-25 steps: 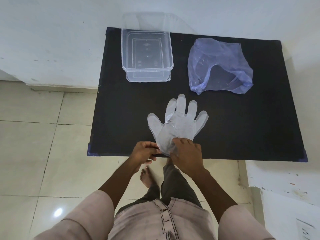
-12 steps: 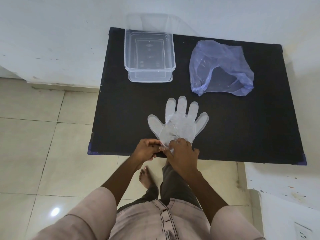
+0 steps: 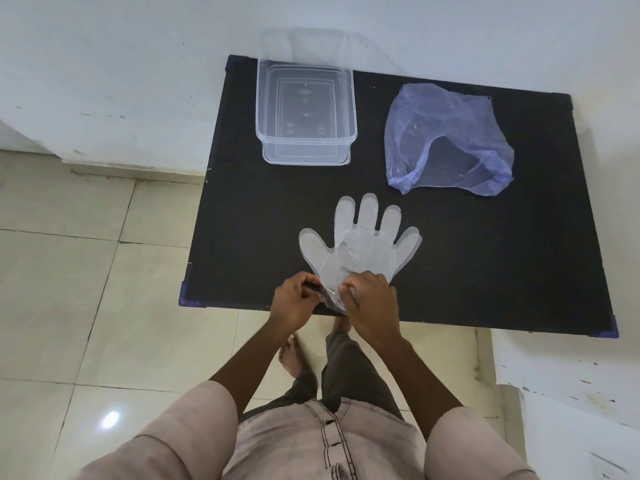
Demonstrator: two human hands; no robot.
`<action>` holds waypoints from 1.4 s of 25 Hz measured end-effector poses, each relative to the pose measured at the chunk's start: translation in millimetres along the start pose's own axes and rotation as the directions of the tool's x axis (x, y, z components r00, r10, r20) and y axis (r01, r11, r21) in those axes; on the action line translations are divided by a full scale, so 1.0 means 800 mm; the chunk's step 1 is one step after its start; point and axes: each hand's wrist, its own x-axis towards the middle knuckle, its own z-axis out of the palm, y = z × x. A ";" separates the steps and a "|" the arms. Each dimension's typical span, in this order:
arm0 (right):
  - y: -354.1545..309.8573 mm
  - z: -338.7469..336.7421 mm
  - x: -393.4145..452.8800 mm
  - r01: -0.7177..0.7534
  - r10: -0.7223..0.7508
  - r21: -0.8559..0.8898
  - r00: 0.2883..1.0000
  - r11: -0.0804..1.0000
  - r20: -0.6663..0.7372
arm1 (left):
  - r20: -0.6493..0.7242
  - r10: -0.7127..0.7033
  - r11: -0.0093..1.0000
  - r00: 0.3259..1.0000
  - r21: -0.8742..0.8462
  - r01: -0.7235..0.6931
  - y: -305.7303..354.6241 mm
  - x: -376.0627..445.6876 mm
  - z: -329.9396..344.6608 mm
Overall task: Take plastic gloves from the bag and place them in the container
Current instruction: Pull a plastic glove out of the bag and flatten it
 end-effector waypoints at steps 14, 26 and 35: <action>-0.003 -0.011 0.009 -0.084 0.088 0.262 0.996 0.961 -0.005 | -0.119 0.020 0.992 0.993 0.128 -0.005 -0.003 -0.011 0.001; 0.003 -0.005 0.017 -0.085 0.075 0.232 0.996 0.969 0.053 | 0.234 0.455 0.418 0.859 0.795 -0.439 -0.042 -0.048 0.053; 0.007 -0.017 0.018 -0.009 0.008 0.228 1.000 0.974 0.006 | 0.289 0.324 0.416 0.901 0.812 -0.410 -0.049 -0.032 0.047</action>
